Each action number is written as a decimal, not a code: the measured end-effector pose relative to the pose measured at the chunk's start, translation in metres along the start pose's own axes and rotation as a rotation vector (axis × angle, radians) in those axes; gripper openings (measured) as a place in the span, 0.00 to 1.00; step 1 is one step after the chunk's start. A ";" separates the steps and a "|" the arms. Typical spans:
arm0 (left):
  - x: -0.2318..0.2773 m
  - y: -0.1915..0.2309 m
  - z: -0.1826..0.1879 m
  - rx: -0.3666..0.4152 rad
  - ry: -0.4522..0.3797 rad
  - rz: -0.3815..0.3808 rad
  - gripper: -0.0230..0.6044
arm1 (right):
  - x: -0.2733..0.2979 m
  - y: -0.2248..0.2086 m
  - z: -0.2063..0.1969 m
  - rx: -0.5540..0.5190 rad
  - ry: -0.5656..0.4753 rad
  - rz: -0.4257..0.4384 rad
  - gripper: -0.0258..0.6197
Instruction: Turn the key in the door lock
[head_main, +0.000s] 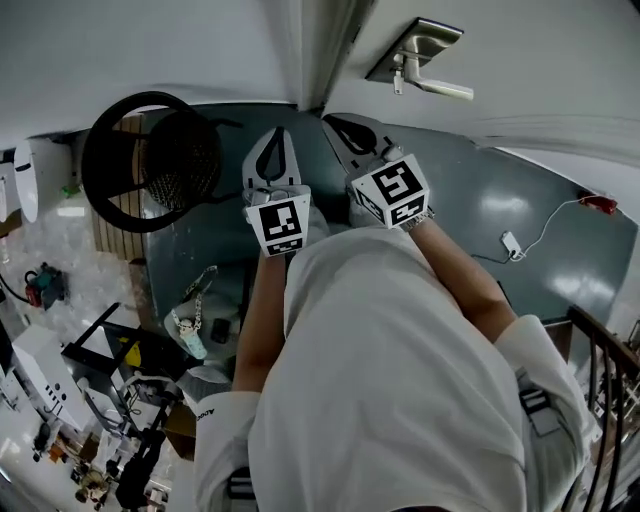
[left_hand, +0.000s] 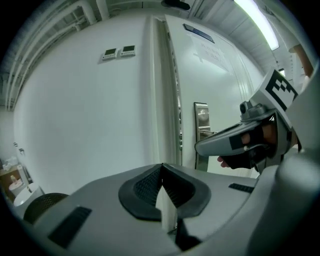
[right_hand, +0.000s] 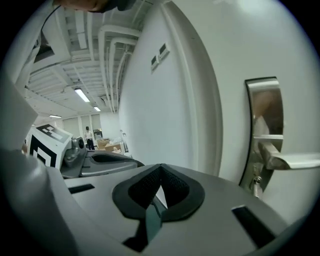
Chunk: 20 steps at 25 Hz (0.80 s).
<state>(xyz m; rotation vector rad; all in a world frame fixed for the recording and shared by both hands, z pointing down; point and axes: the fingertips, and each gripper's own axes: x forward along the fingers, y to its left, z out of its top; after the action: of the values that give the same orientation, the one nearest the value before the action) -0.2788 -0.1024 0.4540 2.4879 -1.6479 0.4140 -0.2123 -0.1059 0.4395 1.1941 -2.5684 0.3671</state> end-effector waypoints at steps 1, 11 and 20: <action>-0.006 0.006 0.000 -0.006 0.000 0.027 0.05 | 0.001 0.006 0.007 -0.008 -0.016 0.021 0.04; -0.068 0.037 -0.009 -0.131 0.002 0.232 0.05 | 0.000 0.043 0.048 -0.041 -0.116 0.135 0.04; -0.067 0.015 -0.004 -0.114 -0.006 0.189 0.05 | -0.013 0.040 0.035 -0.044 -0.091 0.102 0.04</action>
<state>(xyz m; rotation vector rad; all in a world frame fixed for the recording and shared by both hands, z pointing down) -0.3177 -0.0484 0.4371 2.2640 -1.8613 0.3226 -0.2402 -0.0832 0.3980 1.0909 -2.7085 0.2818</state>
